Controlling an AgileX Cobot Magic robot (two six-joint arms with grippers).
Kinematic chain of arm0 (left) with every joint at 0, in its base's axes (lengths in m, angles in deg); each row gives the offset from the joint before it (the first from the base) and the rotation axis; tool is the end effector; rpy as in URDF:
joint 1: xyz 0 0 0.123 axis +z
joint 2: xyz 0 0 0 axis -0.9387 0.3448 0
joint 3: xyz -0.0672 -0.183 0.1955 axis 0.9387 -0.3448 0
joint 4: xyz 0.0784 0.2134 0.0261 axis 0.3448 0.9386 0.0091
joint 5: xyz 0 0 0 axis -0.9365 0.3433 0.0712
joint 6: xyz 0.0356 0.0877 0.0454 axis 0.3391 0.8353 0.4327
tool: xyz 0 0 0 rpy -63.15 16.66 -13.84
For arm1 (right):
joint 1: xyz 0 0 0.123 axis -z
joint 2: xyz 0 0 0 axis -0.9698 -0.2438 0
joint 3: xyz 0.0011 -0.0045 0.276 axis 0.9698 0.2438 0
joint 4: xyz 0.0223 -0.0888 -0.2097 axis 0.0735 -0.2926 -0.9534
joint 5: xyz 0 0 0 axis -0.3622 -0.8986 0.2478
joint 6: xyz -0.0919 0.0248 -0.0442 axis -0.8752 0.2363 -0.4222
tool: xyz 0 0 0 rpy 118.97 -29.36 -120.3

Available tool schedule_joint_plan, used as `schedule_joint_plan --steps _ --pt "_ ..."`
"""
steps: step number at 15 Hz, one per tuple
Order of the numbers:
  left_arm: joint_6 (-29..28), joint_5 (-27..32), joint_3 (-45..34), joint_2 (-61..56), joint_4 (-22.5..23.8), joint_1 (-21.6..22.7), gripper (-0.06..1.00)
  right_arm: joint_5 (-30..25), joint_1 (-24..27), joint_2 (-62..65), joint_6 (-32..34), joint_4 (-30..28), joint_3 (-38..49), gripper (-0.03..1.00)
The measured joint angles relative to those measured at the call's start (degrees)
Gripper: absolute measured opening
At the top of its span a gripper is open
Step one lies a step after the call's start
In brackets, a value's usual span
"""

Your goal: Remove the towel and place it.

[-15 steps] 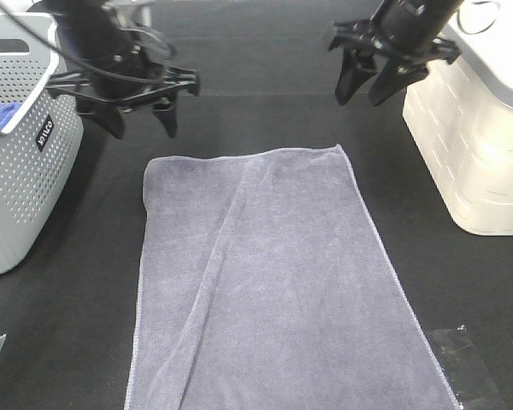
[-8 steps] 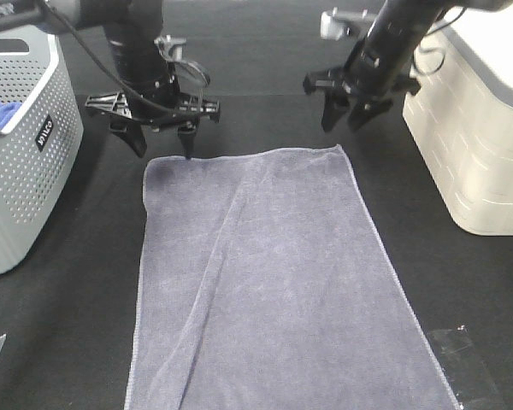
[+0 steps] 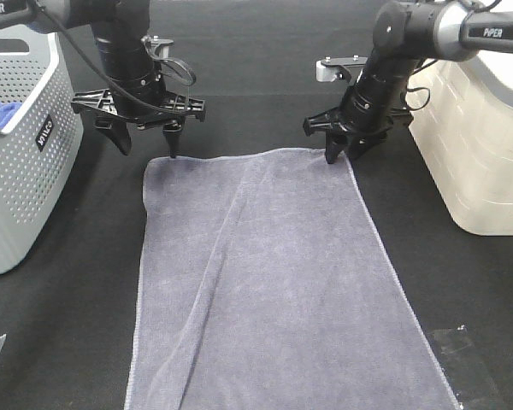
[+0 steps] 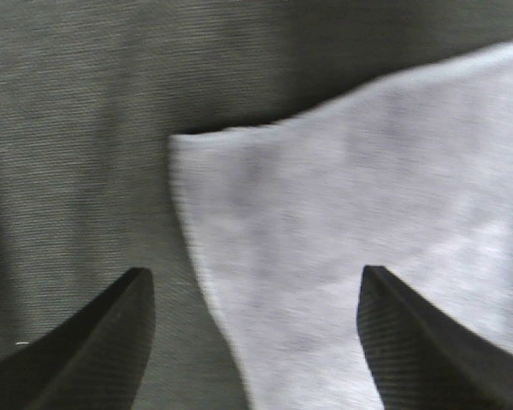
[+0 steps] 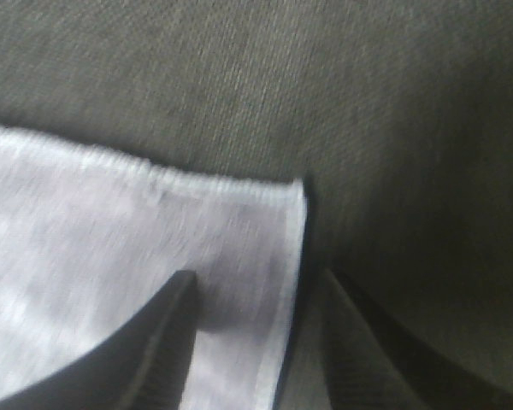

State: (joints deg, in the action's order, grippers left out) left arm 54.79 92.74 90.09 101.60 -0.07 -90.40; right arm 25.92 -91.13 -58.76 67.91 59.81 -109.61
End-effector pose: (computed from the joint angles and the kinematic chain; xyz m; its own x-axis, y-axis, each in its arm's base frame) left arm 0.4514 -0.1622 0.1522 -0.9778 0.0083 -0.2092 0.0101 0.9999 -0.0074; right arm 0.4756 0.1360 0.1023 -0.8951 -0.2831 -0.3444 -0.3163 0.9477 0.0432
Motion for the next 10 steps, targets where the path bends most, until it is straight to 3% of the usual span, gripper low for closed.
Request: schedule_joint_plan --steps 5,6,7,8,10 --pt "0.2 -0.3 0.0 0.0 -0.1 0.0 0.65 0.7 0.0 -1.0 0.0 -0.2 -0.2 0.3" --pt "0.2 -0.5 0.0 0.0 -0.1 0.0 0.65 0.7 0.0 -1.0 0.0 -0.2 -0.2 0.25" --pt "0.2 -0.6 0.0 0.0 -0.1 0.0 0.65 0.2 0.0 -1.1 0.0 -0.2 -0.5 0.09" --pt "0.2 -0.7 0.0 0.0 -0.1 0.0 0.65 -0.2 0.0 -1.3 0.0 0.1 -0.7 0.0" --pt "-0.7 -1.8 0.0 0.0 -0.1 0.0 0.65 -0.6 0.0 -1.3 0.0 0.2 -0.9 0.0"
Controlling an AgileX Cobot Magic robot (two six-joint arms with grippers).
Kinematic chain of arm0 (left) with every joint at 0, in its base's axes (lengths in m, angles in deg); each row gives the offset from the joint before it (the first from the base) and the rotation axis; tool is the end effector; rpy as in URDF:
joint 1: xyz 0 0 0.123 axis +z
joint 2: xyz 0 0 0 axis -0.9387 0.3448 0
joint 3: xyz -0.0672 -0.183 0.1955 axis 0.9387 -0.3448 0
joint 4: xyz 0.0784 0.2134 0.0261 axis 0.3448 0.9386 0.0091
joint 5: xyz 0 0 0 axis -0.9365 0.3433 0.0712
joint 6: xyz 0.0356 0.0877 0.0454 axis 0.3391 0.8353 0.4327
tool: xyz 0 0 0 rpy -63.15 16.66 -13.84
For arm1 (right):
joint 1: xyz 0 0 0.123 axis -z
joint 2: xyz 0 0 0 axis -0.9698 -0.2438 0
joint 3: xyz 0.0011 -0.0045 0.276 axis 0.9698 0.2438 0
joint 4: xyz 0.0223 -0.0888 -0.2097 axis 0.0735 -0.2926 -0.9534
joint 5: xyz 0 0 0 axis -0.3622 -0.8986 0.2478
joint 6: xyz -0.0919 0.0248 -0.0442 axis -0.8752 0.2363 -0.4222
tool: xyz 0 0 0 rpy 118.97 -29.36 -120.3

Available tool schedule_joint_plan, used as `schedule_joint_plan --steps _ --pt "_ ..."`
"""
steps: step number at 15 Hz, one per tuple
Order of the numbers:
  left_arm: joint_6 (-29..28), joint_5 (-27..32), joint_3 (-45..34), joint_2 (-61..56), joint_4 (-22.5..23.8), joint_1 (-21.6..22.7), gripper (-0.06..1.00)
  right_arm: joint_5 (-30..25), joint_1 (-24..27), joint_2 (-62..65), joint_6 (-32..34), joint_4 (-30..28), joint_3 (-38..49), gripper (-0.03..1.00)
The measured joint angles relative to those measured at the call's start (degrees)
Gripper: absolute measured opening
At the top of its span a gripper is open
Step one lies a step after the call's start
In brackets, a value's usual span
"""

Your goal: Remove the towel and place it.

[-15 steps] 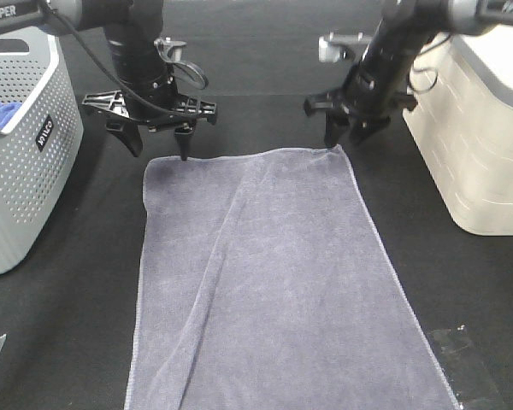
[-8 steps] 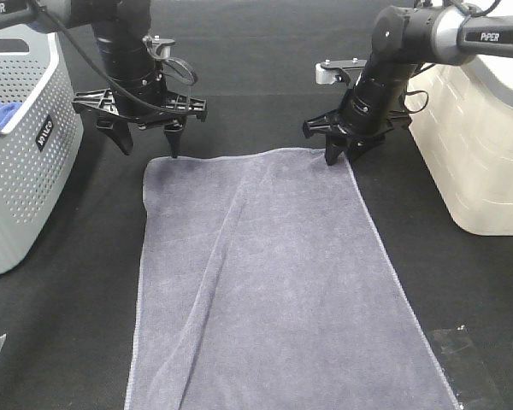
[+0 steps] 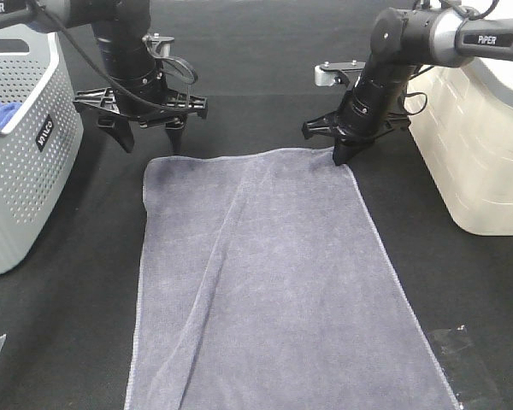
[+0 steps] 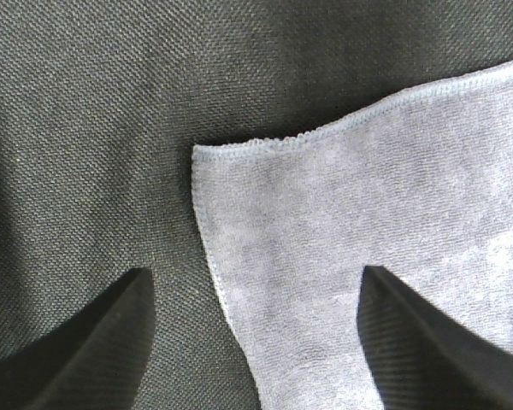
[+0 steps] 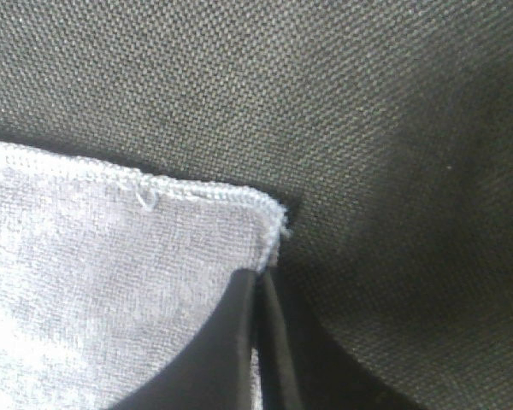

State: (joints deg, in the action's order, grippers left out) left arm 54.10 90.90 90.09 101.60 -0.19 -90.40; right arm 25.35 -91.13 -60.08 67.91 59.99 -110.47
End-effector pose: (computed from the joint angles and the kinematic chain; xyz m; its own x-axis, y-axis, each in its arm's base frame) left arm 0.4543 -0.1636 0.1529 -0.9714 -0.0051 -0.2374 0.0005 0.9997 -0.0236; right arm 0.4763 0.1365 0.0944 -0.9014 -0.2832 -0.3276 -0.3151 0.9479 0.0474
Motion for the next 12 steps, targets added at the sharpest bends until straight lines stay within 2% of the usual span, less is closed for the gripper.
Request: schedule_joint_plan --steps 2,6,9,12 --pt "-1.0 -1.3 0.0 0.0 0.1 0.0 0.65 -0.8 0.0 -0.1 0.0 -0.2 -0.6 0.0" --pt "-3.5 -1.7 0.0 1.5 1.6 0.6 0.65 -6.6 0.0 -0.7 1.5 -2.8 -5.8 0.0" --pt "-4.0 -1.7 0.0 4.0 2.1 0.7 0.65 -7.3 0.0 -0.7 1.5 -2.8 -8.1 0.0" --pt "-5.0 -1.8 0.0 5.6 4.5 0.7 0.63 -7.5 0.0 -0.7 1.5 -2.8 -8.1 0.0"
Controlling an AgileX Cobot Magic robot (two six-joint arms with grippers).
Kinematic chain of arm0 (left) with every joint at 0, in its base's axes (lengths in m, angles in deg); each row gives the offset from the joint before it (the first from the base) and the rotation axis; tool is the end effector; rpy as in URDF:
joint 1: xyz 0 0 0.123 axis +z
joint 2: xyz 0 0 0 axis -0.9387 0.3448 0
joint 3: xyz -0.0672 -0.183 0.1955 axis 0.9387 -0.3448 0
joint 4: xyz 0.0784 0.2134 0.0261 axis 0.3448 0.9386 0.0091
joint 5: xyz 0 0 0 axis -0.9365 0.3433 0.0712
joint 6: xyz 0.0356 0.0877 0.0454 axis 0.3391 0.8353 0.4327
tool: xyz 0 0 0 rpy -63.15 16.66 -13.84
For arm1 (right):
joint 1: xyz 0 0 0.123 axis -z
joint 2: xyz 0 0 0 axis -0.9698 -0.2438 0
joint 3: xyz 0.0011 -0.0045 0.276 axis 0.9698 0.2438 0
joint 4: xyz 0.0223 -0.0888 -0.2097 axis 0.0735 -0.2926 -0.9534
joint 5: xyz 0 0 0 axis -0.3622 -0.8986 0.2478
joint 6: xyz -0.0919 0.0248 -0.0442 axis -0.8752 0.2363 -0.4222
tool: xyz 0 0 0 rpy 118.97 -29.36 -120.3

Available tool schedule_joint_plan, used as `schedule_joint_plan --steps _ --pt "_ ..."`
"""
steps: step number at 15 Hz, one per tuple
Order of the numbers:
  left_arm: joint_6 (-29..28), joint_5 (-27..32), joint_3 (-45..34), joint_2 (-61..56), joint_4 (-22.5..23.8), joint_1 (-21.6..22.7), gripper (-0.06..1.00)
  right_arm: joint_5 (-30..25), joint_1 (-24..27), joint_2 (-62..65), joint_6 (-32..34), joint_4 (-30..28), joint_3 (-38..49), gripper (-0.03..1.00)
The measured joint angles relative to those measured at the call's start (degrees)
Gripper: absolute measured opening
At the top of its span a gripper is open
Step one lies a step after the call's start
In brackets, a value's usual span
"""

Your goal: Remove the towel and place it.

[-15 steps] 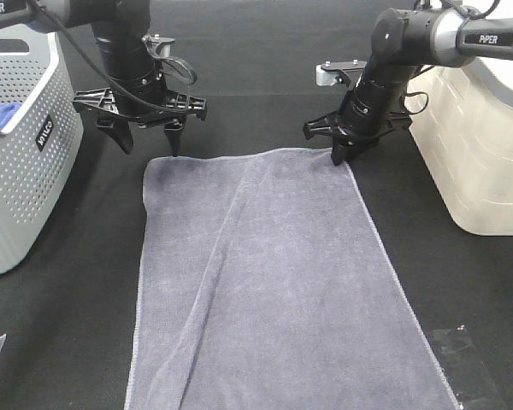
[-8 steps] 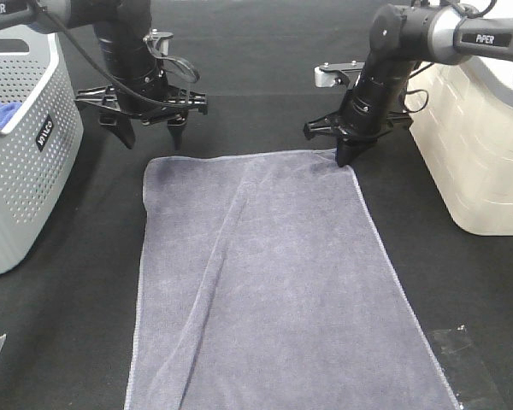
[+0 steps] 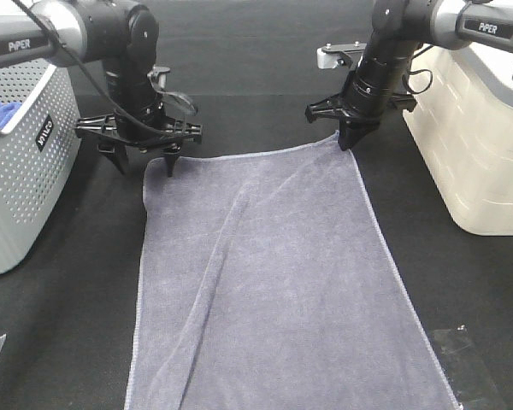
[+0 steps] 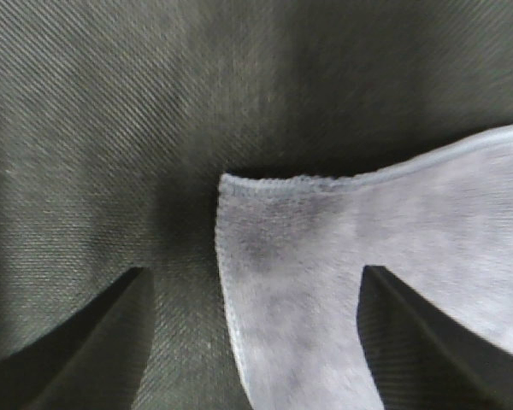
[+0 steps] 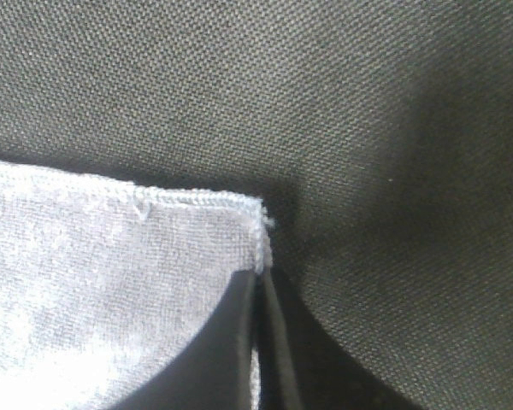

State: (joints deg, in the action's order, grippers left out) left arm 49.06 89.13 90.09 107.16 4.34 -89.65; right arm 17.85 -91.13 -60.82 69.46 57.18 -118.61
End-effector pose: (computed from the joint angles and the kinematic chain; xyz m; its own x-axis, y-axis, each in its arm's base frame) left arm 0.4627 -0.1521 0.1072 -0.9763 -0.0634 -0.2068 -0.0757 0.9957 0.0524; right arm 0.4847 0.1351 0.1199 -0.9000 -0.2919 -0.3235 -0.3125 0.9498 0.0124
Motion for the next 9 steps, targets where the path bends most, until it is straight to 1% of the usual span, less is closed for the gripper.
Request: schedule_joint_plan --steps 3,7,8,9 --pt "-0.2 -0.4 0.2 1.0 1.5 0.0 0.61 0.0 0.0 0.0 0.0 0.0 0.0 0.0" --pt "-0.3 -1.4 0.3 1.9 1.5 0.0 0.61 0.0 0.0 0.0 0.0 0.0 0.0 0.0" --pt "-0.3 -1.5 0.5 2.2 1.1 0.0 0.59 0.0 0.0 0.0 0.0 0.0 0.0 0.0" --pt "-0.3 -1.7 0.6 2.2 0.6 0.0 0.55 0.0 0.0 0.0 0.0 0.0 0.0 0.0"
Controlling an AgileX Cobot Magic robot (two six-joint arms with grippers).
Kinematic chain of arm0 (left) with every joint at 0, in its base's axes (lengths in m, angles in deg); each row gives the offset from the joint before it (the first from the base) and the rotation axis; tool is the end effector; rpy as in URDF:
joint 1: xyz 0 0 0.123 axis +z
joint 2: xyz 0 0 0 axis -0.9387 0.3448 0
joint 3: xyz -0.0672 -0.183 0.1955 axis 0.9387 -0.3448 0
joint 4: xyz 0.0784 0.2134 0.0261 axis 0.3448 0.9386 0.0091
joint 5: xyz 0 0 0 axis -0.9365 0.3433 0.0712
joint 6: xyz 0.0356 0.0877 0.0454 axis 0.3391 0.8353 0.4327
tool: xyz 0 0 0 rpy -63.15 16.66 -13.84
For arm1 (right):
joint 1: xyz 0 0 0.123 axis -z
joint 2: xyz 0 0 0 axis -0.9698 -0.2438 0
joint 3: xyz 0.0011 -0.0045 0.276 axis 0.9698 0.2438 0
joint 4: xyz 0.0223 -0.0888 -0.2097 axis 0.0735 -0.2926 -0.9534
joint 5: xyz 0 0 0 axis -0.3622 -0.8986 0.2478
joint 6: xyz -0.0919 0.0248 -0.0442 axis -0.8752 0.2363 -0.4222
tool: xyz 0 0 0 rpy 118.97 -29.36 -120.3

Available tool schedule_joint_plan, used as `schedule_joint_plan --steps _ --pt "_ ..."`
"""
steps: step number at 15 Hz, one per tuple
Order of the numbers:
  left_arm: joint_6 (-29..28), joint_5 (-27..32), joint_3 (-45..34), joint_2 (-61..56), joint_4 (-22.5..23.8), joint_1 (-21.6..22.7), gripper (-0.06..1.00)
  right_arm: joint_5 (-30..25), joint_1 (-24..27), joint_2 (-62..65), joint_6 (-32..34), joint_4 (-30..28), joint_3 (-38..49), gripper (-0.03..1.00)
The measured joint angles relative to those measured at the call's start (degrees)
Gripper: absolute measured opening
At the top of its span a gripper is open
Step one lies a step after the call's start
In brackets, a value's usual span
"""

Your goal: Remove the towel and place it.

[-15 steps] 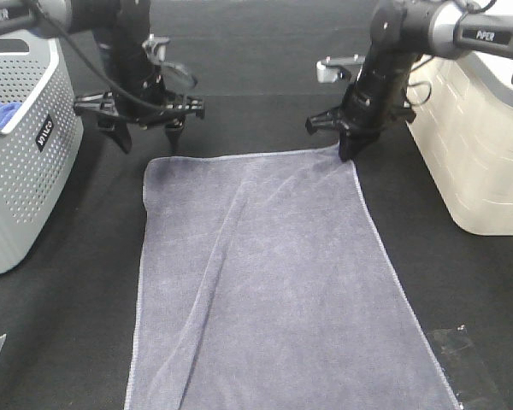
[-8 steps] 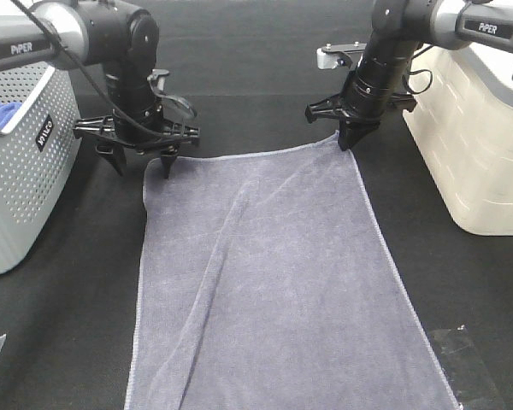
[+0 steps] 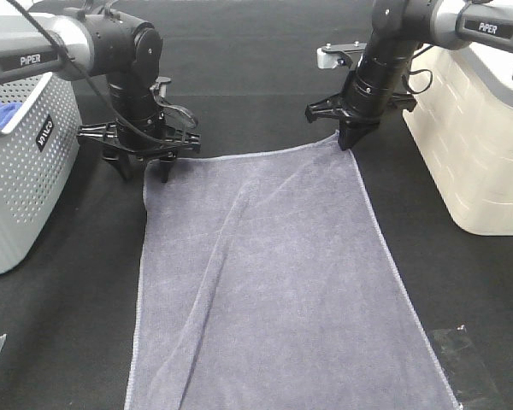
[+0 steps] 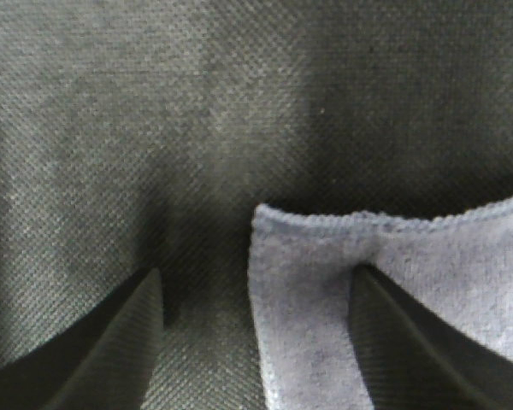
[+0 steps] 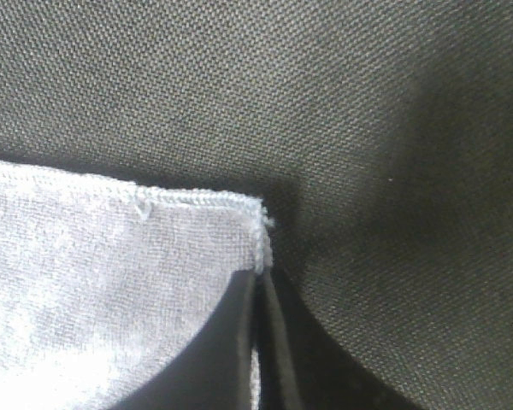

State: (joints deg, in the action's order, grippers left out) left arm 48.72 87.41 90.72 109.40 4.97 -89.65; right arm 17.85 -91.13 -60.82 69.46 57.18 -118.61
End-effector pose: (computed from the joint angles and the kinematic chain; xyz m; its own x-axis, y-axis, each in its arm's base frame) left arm 0.4666 -0.1527 0.0914 -0.9754 -0.0601 -0.2121 -0.0742 0.9955 0.0589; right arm 0.4847 0.1351 0.1199 -0.9000 -0.2919 -0.3235 -0.3125 0.9498 0.0124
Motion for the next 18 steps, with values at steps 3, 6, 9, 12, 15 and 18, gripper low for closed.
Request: schedule_joint_plan --steps 3,6,9,12,15,18 --pt "0.0 -1.5 0.0 0.1 -1.7 -0.1 0.26 0.2 0.0 0.0 0.0 0.0 0.0 0.0" --pt "1.0 -2.8 0.0 0.2 -2.0 -0.1 0.02 0.2 0.0 0.0 0.0 0.0 0.0 0.0" --pt "2.3 -4.0 0.1 0.2 0.6 -0.1 0.01 0.1 0.0 0.0 0.7 -1.9 -0.5 0.0" --pt "2.5 -5.8 3.6 0.2 6.0 0.4 0.01 3.0 0.0 0.0 2.5 -4.3 -3.9 0.0" --pt "2.5 -13.2 5.1 0.1 6.9 1.6 0.01 10.0 0.0 0.0 2.6 -6.9 -4.7 0.0" --pt "2.8 -26.0 5.2 0.1 7.4 3.5 0.0 18.2 0.0 0.0 3.2 -12.3 -4.7 0.0"
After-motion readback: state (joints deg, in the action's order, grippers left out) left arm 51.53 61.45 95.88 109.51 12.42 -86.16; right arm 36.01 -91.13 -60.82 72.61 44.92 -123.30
